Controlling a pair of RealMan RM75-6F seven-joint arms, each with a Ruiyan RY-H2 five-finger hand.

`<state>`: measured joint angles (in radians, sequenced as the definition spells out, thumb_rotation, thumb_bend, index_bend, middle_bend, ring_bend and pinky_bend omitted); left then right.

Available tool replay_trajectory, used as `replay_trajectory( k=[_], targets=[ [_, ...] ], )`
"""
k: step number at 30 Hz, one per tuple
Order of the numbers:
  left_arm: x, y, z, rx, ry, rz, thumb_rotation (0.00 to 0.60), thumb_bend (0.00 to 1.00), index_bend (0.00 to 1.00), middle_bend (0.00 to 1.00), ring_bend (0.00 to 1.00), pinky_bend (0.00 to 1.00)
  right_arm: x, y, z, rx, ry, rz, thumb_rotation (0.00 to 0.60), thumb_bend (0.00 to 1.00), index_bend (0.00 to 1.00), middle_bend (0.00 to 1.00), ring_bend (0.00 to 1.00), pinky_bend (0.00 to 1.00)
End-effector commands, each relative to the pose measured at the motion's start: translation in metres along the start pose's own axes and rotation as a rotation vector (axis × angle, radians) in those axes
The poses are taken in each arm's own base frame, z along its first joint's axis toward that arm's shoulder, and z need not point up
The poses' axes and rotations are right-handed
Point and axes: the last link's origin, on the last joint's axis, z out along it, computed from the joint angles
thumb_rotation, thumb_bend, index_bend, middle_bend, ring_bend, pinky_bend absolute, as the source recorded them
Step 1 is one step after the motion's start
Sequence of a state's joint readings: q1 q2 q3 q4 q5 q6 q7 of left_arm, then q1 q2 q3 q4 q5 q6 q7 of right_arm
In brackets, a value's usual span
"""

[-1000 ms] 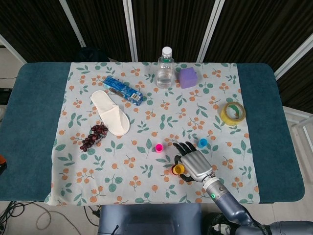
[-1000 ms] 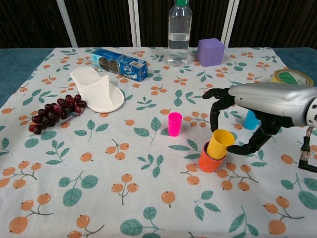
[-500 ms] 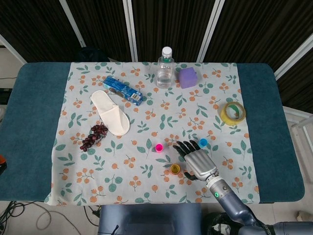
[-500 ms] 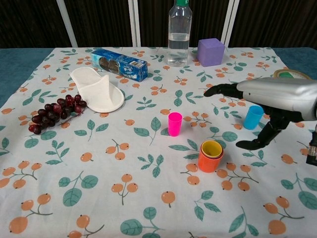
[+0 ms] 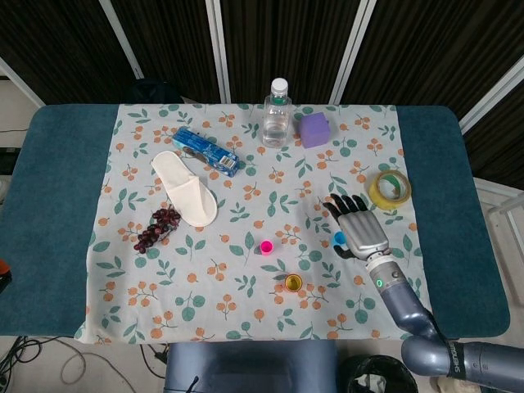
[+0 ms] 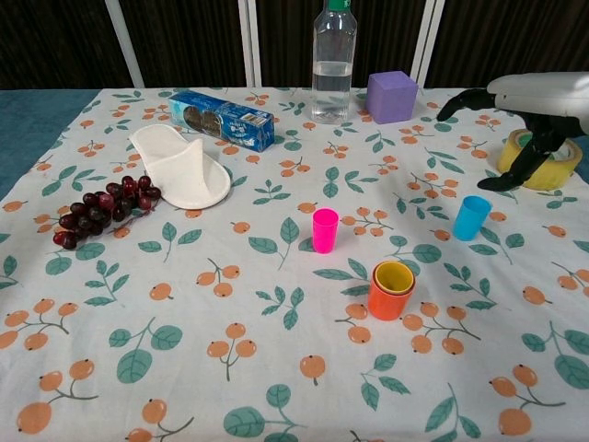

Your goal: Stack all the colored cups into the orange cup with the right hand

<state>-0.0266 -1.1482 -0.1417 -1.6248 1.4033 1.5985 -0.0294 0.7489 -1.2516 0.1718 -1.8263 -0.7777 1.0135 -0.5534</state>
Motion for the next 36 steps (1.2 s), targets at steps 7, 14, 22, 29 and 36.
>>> replay_trajectory(
  k=[7,14,22,29,36],
  targets=[
    [0.0,0.0,0.0,0.002,0.0,0.001,0.6,0.76,0.14,0.01,0.0,0.0,-0.014,0.019,0.015,-0.058,-0.048,0.03,0.6,0.36,0.22,0.0,0.0,0.04],
    [0.0,0.0,0.0,0.002,-0.001,0.001,0.6,0.75,0.14,0.01,0.0,0.0,-0.024,0.023,0.015,-0.062,-0.07,0.032,0.6,0.36,0.26,0.0,0.0,0.04],
    [0.0,0.0,0.0,0.002,-0.002,0.001,0.6,0.75,0.14,0.01,0.0,0.0,-0.031,0.028,0.016,-0.074,-0.087,0.032,0.6,0.36,0.3,0.0,0.0,0.04],
    [0.0,0.0,0.0,0.002,-0.002,0.001,0.6,0.75,0.14,0.01,0.0,0.0,-0.04,0.03,0.018,-0.08,-0.093,0.043,0.6,0.36,0.33,0.0,0.0,0.04],
    [0.0,-0.001,0.0,0.003,-0.001,0.002,0.6,0.75,0.14,0.01,0.0,0.0,-0.048,0.032,0.02,-0.083,-0.088,0.061,0.6,0.36,0.36,0.0,0.0,0.04]
  ],
)
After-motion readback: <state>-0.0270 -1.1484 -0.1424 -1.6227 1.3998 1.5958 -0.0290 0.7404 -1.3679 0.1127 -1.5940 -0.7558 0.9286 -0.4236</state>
